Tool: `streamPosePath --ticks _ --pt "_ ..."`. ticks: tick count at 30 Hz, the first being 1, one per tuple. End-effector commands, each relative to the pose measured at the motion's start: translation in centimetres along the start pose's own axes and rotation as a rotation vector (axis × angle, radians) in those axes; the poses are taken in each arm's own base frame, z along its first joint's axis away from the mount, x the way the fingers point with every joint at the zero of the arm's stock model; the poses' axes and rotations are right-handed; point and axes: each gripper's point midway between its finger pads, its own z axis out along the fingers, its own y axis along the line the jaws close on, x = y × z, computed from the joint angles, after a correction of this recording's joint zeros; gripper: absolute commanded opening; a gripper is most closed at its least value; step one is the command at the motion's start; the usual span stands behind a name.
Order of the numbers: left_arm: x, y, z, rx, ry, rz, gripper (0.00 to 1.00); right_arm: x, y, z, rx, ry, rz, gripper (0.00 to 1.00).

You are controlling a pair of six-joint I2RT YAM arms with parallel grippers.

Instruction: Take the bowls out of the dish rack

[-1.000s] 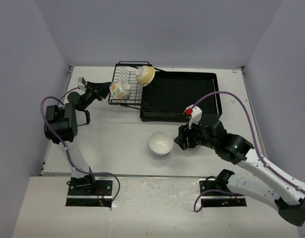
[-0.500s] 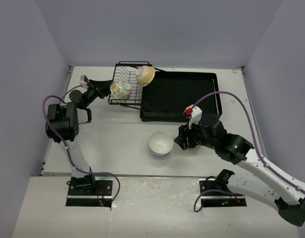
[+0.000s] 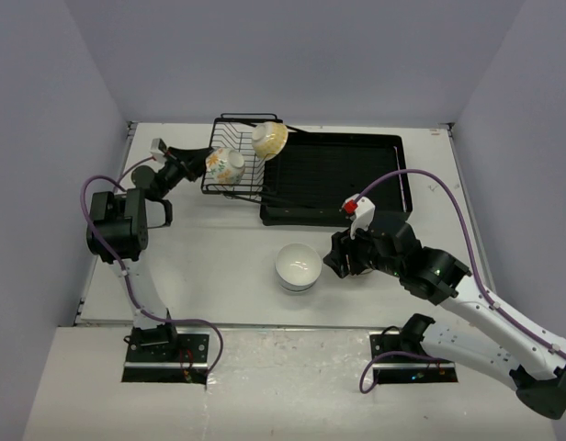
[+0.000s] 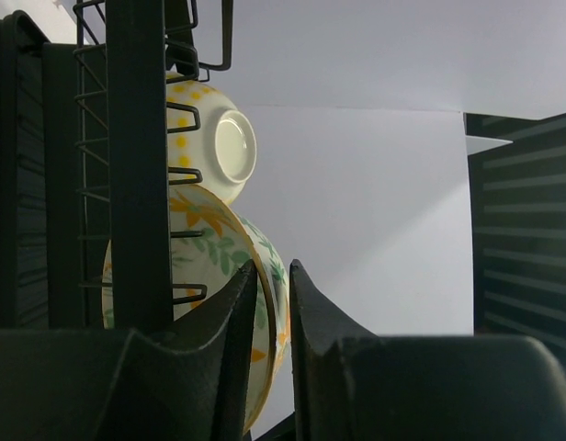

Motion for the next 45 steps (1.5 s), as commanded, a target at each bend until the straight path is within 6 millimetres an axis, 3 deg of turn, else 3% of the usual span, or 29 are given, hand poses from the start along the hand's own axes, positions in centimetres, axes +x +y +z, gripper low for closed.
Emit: streamPosePath --ticks 1,14,18,21,30,40,45 --pt "6.0 -5.1 -0.2 0.271 0.177 0.318 0.22 -0.8 0.6 -0.2 -0.032 -0.033 -0.021 0.55" --pt "7.2 -5.2 0.6 0.28 0.2 0.303 0.11 -0.9 0.6 -0.3 -0.031 -0.039 -0.023 0.55" --pt "7.1 -4.9 0.6 0.274 0.199 0.295 0.0 -1.0 0.6 -0.3 -0.031 -0.042 -0.023 0.55" --pt "7.1 -5.2 0.5 0.278 0.198 0.3 0.0 -1.0 0.6 -0.3 -0.03 -0.044 -0.023 0.55" --pt "7.8 -6.9 0.4 0.308 0.214 0.33 0.0 -1.2 0.5 -0.4 -0.026 -0.054 -0.014 0.55" --pt "9.4 -10.9 0.1 0.386 0.231 0.426 0.0 -1.3 0.2 -0.7 -0.01 -0.072 0.001 0.56" --pt "9.7 -11.5 0.0 0.396 0.233 0.439 0.0 -1.3 0.3 -0.7 -0.012 -0.07 0.002 0.56"
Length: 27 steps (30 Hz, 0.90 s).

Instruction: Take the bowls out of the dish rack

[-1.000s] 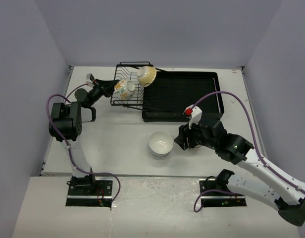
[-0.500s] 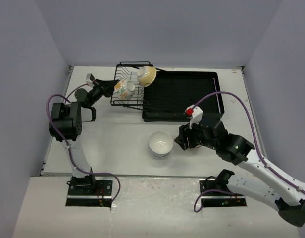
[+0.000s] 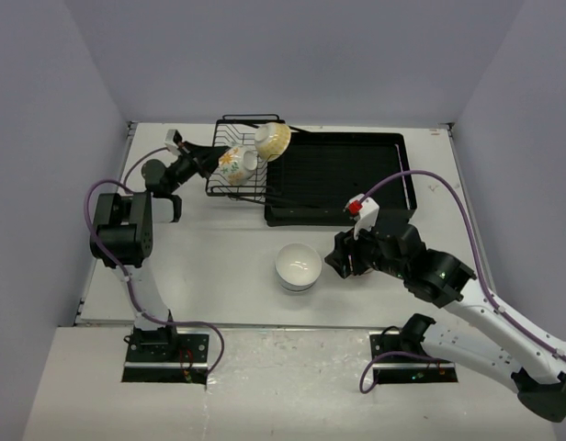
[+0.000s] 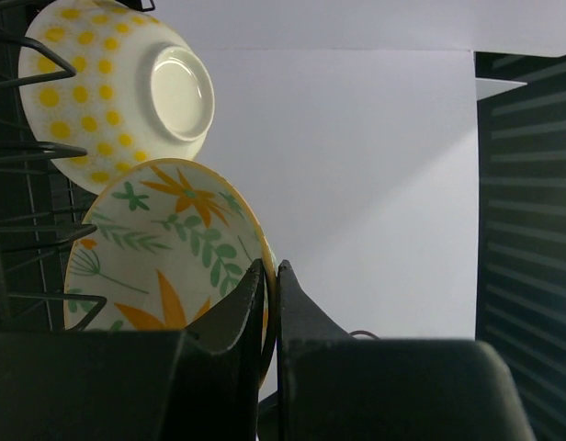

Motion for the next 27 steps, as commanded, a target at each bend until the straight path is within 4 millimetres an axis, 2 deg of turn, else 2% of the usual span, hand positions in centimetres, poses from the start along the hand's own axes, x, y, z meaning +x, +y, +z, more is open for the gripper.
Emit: streamPosePath --ticks 1,5,9,11,13,17,19,20,22,23,24,25,26,27 --pt "5.0 -9.6 -1.5 0.353 0.119 0.434 0.0 -0.9 0.2 0.0 -0.005 -0.039 0.001 0.56" --pt "5.2 -10.1 -1.6 0.363 0.119 0.444 0.0 -1.0 0.1 0.0 0.0 -0.043 0.003 0.56" --pt "5.9 -11.8 -1.5 0.378 0.127 0.53 0.0 -1.1 -0.2 0.0 0.023 -0.051 0.022 0.56" --pt "6.8 -13.5 -1.4 0.381 0.141 0.618 0.0 -1.4 -0.3 0.0 0.035 -0.058 0.036 0.56" --pt "6.0 -13.9 -0.5 0.325 0.119 0.694 0.0 -1.7 -0.3 -0.1 0.038 -0.063 0.041 0.56" --pt "7.1 -17.2 -0.2 0.304 0.12 0.846 0.0 -2.4 -0.8 0.0 0.065 -0.073 0.054 0.56" --pt "7.0 -17.8 0.2 0.271 0.12 0.896 0.0 -3.0 -0.9 0.1 0.073 -0.078 0.058 0.56" --pt "7.4 -18.6 0.0 0.276 0.116 0.98 0.0 -3.4 -1.3 0.1 0.087 -0.087 0.062 0.56" --pt "6.8 -18.4 0.4 0.197 0.101 1.007 0.0 -4.9 -1.8 -0.2 0.101 -0.115 0.075 0.56" --pt "7.1 -17.9 0.5 0.14 0.095 1.069 0.0 -5.8 -2.9 -0.5 0.125 -0.134 0.099 0.56" --pt "7.1 -18.3 0.5 0.113 0.089 1.122 0.0 -6.8 -3.0 -0.8 0.119 -0.154 0.111 0.56" --pt "8.9 -19.3 1.0 0.107 0.074 1.172 0.0 -8.6 -2.6 -1.7 0.087 -0.19 0.119 0.56" --pt "9.2 -19.1 1.1 0.064 0.061 1.215 0.0 -9.8 -3.5 -2.2 0.106 -0.218 0.137 0.57" --pt "9.2 -17.8 0.8 -0.021 0.072 1.283 0.0 -11.0 -3.5 -2.7 0.107 -0.238 0.142 0.58"
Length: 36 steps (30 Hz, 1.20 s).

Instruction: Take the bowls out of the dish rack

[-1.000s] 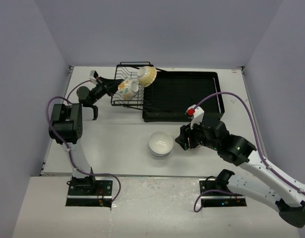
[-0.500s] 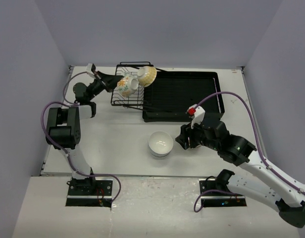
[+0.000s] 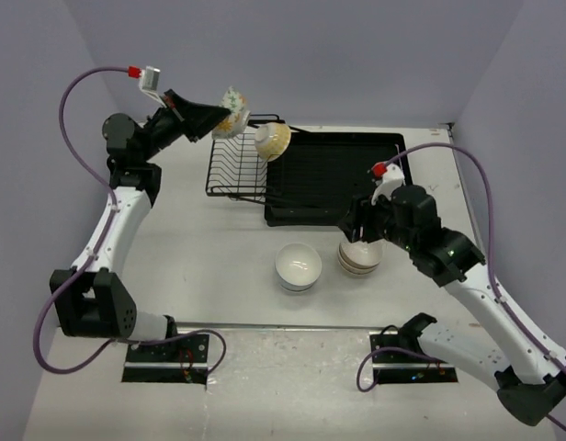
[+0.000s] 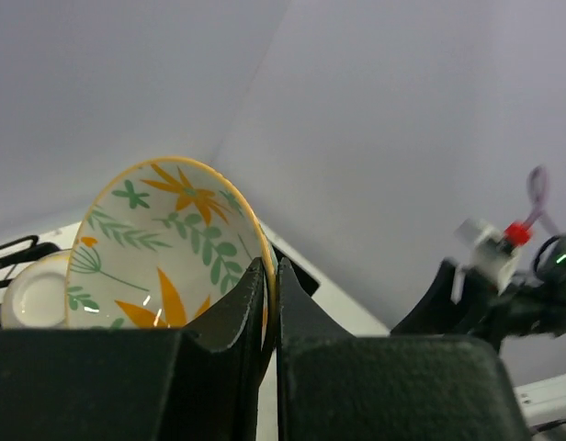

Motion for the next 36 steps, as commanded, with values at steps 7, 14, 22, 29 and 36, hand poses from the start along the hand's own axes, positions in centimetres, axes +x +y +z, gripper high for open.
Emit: streamPosePath --ticks 7,14,22,29,36 --pt "6.1 -6.6 -3.4 -0.307 0.237 0.474 0.0 -14.6 4.3 -4.3 -0.138 -0.111 -0.04 0.62" --pt "13.8 -6.4 -7.6 -0.387 0.504 0.517 0.0 -13.9 7.2 -0.6 -0.151 0.112 -0.117 0.78" --pt "21.8 -8.9 -9.8 -0.316 0.736 0.537 0.0 -11.5 11.1 3.2 -0.166 0.252 -0.193 0.79" --pt "25.7 -11.3 -9.8 -0.23 0.791 0.552 0.0 -5.6 10.9 6.3 -0.109 0.416 -0.246 0.78" --pt "25.3 -13.3 -9.5 -0.15 0.745 0.568 0.0 -0.5 12.6 7.3 -0.202 0.541 -0.262 0.75"
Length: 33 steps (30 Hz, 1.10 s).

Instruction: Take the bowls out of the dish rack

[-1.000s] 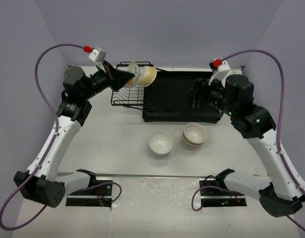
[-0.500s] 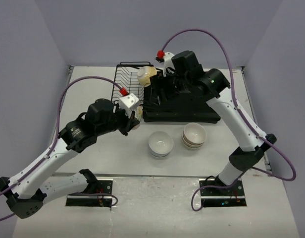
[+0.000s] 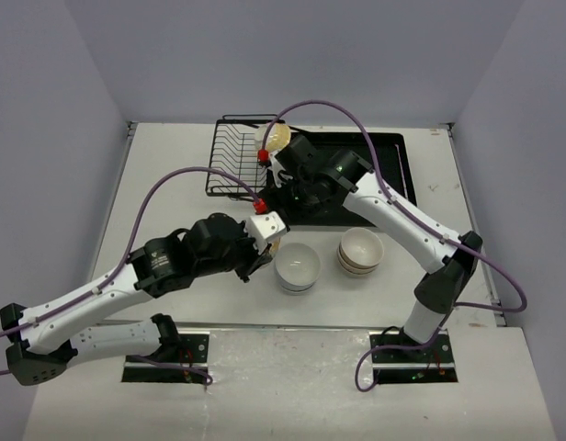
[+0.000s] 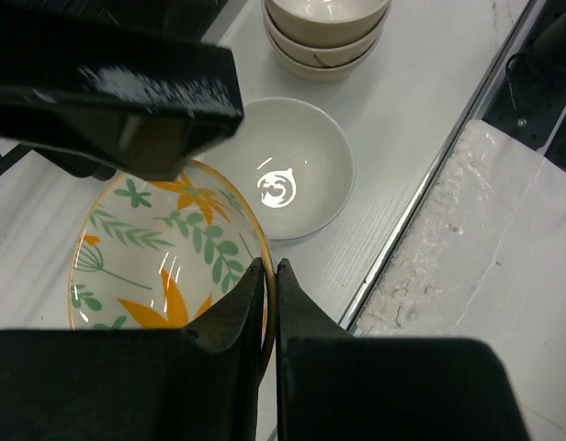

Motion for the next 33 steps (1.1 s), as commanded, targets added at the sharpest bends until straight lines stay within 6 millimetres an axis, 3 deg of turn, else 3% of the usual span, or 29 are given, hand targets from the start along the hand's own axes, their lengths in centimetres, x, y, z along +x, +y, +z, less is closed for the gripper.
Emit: streamPosePath --ticks 1,7,10,11,15,22,23,24,25,26,27,28,29,30,31,32,33 --pt "-2.9 0.0 -0.7 -0.009 -0.121 0.034 0.0 0.8 2.5 0.8 -0.096 0.018 -0.052 0.75" --pt "-3.3 -0.1 -1.2 -0.013 -0.146 0.046 0.0 1.8 4.9 2.6 -0.187 0.073 -0.079 0.61" --pt "-3.5 0.2 -1.6 -0.029 -0.16 0.048 0.0 1.8 6.5 3.1 -0.257 0.087 -0.084 0.41" --pt "-3.4 0.4 -1.6 -0.043 -0.16 0.049 0.0 1.8 6.8 3.6 -0.268 0.096 -0.081 0.23" --pt "-2.9 1.0 -1.5 -0.075 -0.149 0.047 0.0 1.6 7.2 4.0 -0.277 0.097 -0.071 0.0" --pt "-3.6 2.7 -2.6 -0.18 -0.187 0.013 0.03 -1.7 7.2 1.7 -0.253 -0.089 -0.026 0.0" --pt "-3.9 3.5 -3.1 -0.224 -0.201 0.001 0.32 -2.3 6.9 1.4 -0.242 -0.117 -0.012 0.0" --pt "-4.1 3.8 -3.5 -0.244 -0.215 -0.017 0.5 -3.3 6.8 0.9 -0.239 -0.17 -0.003 0.0" --pt "-4.4 4.1 -3.9 -0.259 -0.23 -0.026 0.62 -3.6 6.5 0.1 -0.233 -0.204 0.012 0.0" --pt "-4.9 4.6 -4.7 -0.293 -0.254 -0.046 0.99 -4.2 5.5 -0.2 -0.203 -0.237 0.05 0.0" --pt "-5.1 4.9 -5.1 -0.31 -0.267 -0.056 1.0 -4.5 4.9 -0.1 -0.192 -0.265 0.071 0.0" --pt "-5.4 5.3 -5.8 -0.327 -0.289 -0.069 1.0 -5.0 4.4 -1.7 -0.19 -0.317 0.105 0.0" --pt "-5.7 6.0 -6.5 -0.373 -0.306 -0.086 1.0 -5.4 2.6 -2.2 -0.159 -0.351 0.148 0.0" --pt "-6.1 6.4 -7.1 -0.393 -0.33 -0.116 1.0 -5.0 1.5 -1.7 -0.148 -0.365 0.178 0.0" --pt "-6.4 6.5 -8.0 -0.4 -0.356 -0.13 1.0 -5.1 1.0 -3.7 -0.167 -0.42 0.211 0.0" --pt "-6.8 6.9 -8.7 -0.421 -0.382 -0.155 1.0 -5.4 -0.6 -4.4 -0.175 -0.456 0.247 0.0" --pt "-7.1 7.4 -9.5 -0.447 -0.409 -0.181 1.0 -4.1 -2.2 -3.8 -0.137 -0.445 0.28 0.0"
